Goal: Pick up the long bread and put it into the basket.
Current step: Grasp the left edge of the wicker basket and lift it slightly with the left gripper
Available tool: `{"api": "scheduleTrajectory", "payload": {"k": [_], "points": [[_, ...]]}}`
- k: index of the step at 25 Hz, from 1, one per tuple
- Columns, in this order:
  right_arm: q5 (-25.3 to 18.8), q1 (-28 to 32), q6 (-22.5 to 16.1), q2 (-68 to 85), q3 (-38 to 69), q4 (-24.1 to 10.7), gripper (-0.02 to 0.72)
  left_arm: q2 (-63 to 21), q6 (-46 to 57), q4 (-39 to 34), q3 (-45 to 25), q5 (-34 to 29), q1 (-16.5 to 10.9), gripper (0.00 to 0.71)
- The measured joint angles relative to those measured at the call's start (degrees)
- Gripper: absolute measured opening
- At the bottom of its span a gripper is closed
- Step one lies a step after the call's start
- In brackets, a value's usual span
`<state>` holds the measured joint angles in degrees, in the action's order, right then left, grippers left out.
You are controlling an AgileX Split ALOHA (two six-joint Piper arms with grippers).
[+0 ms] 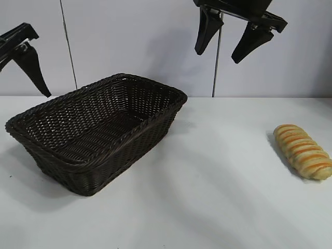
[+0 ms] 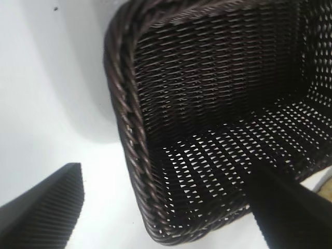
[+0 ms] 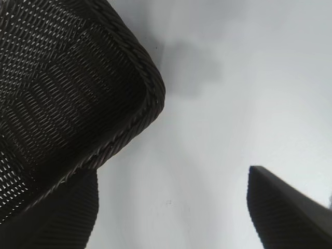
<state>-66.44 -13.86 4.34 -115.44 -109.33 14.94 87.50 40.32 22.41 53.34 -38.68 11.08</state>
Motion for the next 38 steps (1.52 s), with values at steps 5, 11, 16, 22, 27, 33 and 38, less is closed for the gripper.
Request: {"api": "scheduleTrajectory", "payload": {"k": [5, 11, 16, 22, 27, 33, 38], "points": [[0.0, 0.0, 0.0, 0.0, 0.0, 0.0, 0.57, 1.0, 0.0, 0.2, 0.0, 2.0, 0.0, 0.624], [0.0, 0.0, 0.0, 0.0, 0.0, 0.0, 0.57, 5.2, 0.1, 0.3, 0.0, 3.8, 0.0, 0.624], [0.0, 0.0, 0.0, 0.0, 0.0, 0.0, 0.57, 9.8, 0.1, 0.9, 0.0, 7.4, 0.0, 0.624], [0.0, 0.0, 0.0, 0.0, 0.0, 0.0, 0.57, 14.9, -1.5, 4.5, 0.0, 10.4, 0.0, 0.624], [0.0, 0.0, 0.0, 0.0, 0.0, 0.0, 0.57, 15.4, -3.0, 5.3, 0.0, 10.6, 0.0, 0.512], [0.0, 0.0, 0.0, 0.0, 0.0, 0.0, 0.57, 15.4, -3.1, 5.4, 0.0, 10.7, 0.0, 0.262], [0.0, 0.0, 0.0, 0.0, 0.0, 0.0, 0.57, 15.4, -3.2, 5.4, 0.0, 10.5, 0.0, 0.106]]}}
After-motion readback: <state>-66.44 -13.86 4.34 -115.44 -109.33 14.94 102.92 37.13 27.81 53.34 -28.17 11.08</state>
